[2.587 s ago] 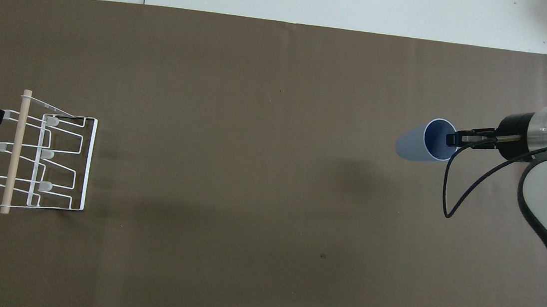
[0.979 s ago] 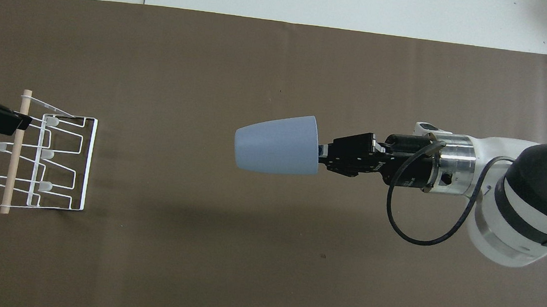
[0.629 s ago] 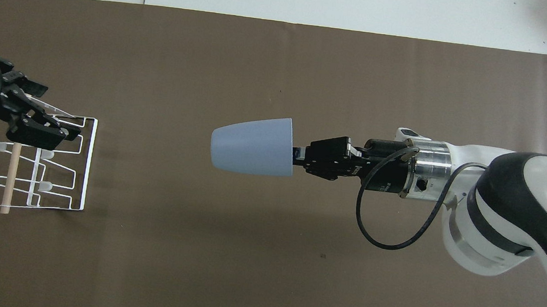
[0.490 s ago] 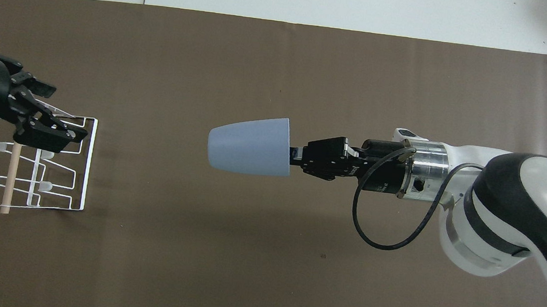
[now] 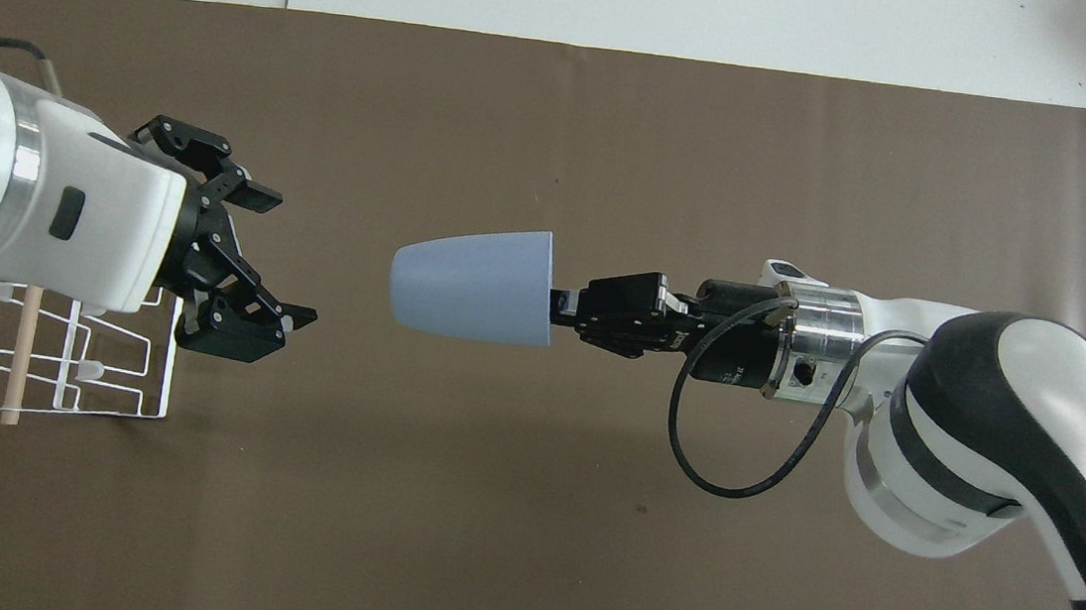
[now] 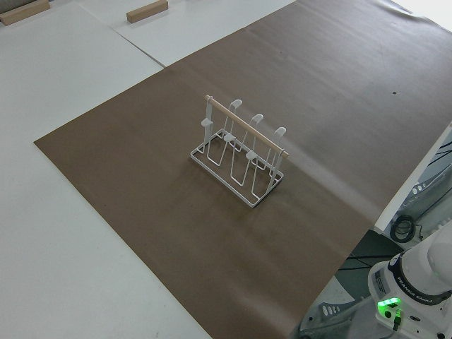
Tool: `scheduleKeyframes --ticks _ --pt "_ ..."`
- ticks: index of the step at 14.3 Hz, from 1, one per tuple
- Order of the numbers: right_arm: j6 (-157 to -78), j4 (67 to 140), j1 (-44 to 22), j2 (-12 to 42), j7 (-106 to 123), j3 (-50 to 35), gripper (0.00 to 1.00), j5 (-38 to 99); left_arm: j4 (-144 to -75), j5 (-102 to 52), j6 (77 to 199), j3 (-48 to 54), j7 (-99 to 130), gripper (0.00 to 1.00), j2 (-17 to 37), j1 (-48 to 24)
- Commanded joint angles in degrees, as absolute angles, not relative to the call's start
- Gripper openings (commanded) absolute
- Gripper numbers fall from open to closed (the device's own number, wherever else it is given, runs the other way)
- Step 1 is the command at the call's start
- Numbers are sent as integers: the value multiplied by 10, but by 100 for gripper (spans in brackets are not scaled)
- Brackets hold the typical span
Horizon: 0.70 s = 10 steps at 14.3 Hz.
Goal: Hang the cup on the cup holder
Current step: 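Hold the cup out with the right gripper while the left gripper reaches it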
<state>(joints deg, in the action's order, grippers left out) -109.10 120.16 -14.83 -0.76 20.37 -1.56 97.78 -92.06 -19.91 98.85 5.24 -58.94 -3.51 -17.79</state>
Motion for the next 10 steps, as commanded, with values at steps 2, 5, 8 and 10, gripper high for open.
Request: scheduleKeyframes --ticks 2,5,8,10 --pt "-1097 1222 -147 -25 227 -17 0 999 -944 -208 1004 42 -609 100 -52 -180" --pt "-1096 1222 -147 -25 227 -16 0 999 -945 -210 1062 43 -560 100 -48 -222" --pt "-1098 1222 -149 -25 228 -17 0 1000 -955 -208 1114 43 -526 100 -47 -264" --pt "-1097 1223 -149 -25 229 -16 0 1000 -961 -208 1111 44 -526 100 -51 -266"
